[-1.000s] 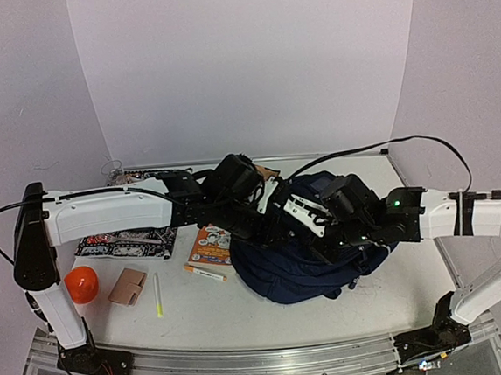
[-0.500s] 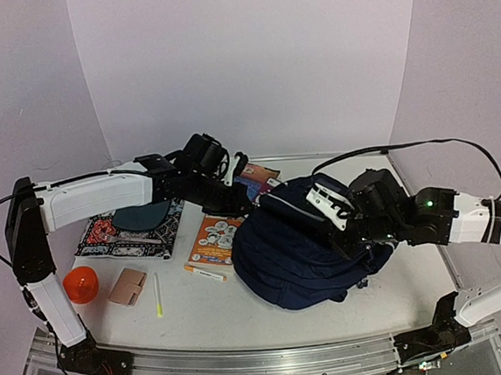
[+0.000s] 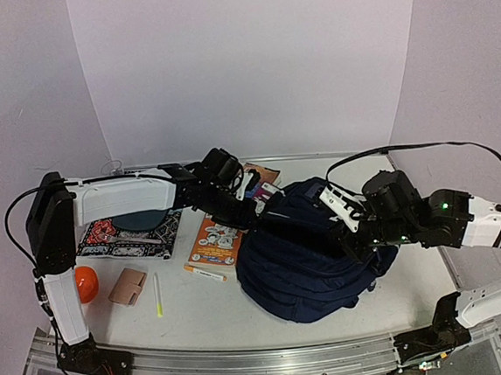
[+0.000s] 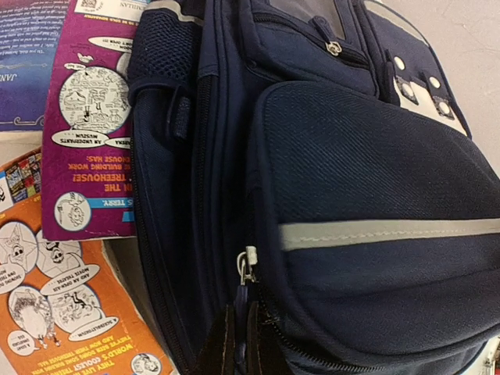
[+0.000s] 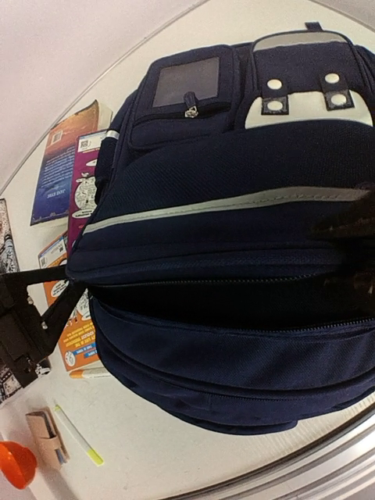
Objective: Pack the student bag
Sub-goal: Unzip the upper front pocket of the student bag, then hold the student bag at the center of the board.
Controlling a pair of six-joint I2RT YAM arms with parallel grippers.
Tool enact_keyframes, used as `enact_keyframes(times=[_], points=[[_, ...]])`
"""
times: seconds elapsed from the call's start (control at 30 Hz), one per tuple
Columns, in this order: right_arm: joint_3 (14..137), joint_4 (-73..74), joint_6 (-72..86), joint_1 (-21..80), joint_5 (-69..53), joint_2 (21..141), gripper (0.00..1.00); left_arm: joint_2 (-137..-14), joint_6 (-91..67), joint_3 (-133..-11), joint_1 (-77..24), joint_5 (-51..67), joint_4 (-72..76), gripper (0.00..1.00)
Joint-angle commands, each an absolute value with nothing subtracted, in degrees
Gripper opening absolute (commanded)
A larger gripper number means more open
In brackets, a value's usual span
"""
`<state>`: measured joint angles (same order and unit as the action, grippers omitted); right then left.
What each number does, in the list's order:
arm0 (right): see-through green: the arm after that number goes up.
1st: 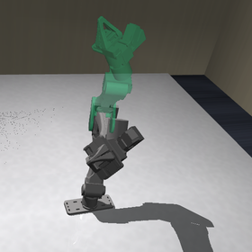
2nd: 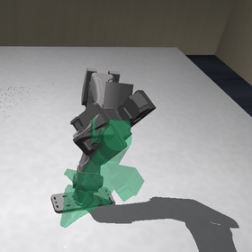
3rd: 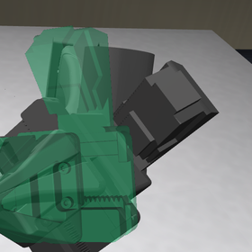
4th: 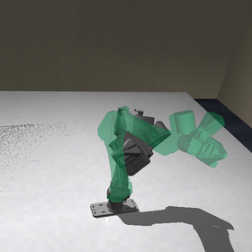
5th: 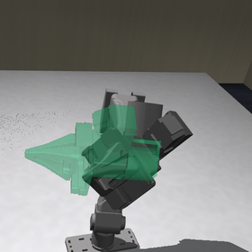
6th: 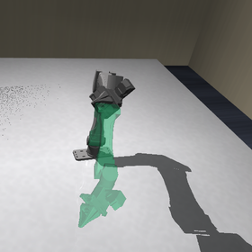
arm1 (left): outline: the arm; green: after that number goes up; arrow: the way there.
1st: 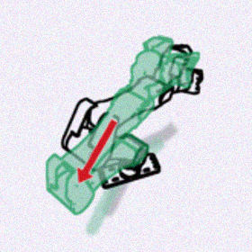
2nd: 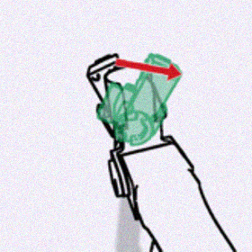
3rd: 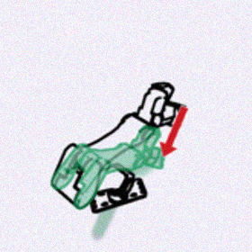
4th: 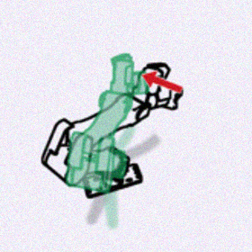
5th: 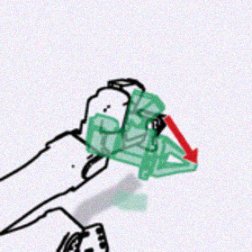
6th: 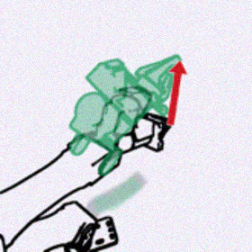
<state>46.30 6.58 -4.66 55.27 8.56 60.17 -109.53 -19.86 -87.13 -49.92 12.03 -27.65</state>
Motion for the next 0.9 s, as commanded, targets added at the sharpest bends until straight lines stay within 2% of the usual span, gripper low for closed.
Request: enact_keyframes(times=[0.0, 0.13, 0.27, 0.37, 0.43, 0.47, 0.57, 0.63, 0.87], points=[[47.9, 4.5, -0.7, 55.3, 12.7, 62.7, 0.27, -109.5, -22.4, -89.5, -52.3, 12.4, -25.9, 0.00], [48.1, 2.7, -0.7, 55.4, 16.8, 66.7, 0.34, -108.4, -24.9, -88.4, -54.0, 15.1, -23.1, 0.00], [49.4, 0.6, -0.9, 55.3, 18.2, 70.5, 0.37, -107.0, -26.4, -87.6, -54.9, 16.6, -21.3, 0.00], [51.8, -0.8, -0.8, 55.4, 18.6, 73.0, 0.46, -106.7, -26.9, -87.7, -55.5, 17.2, -20.9, 0.00], [53.1, -2.1, -1.2, 55.3, 18.5, 74.2, 0.46, -106.8, -27.0, -87.9, -55.9, 17.6, -20.8, 0.00], [53.9, -2.3, -1.5, 55.3, 18.3, 74.6, 0.42, -106.8, -27.0, -87.8, -56.0, 17.5, -20.6, 0.00], [55.0, -2.5, -2.8, 55.4, 16.4, 74.9, 0.11, -106.9, -26.1, -87.4, -56.0, 15.2, -20.6, 0.00], [54.2, -2.5, -3.7, 55.3, 14.4, 73.4, 0.00, -106.9, -25.4, -87.5, -55.7, 12.3, -20.7, 0.00], [50.9, 1.2, -4.5, 55.4, 5.6, 64.6, 0.00, -111.3, -25.6, -89.9, -49.2, 8.2, -20.7, 0.00]])
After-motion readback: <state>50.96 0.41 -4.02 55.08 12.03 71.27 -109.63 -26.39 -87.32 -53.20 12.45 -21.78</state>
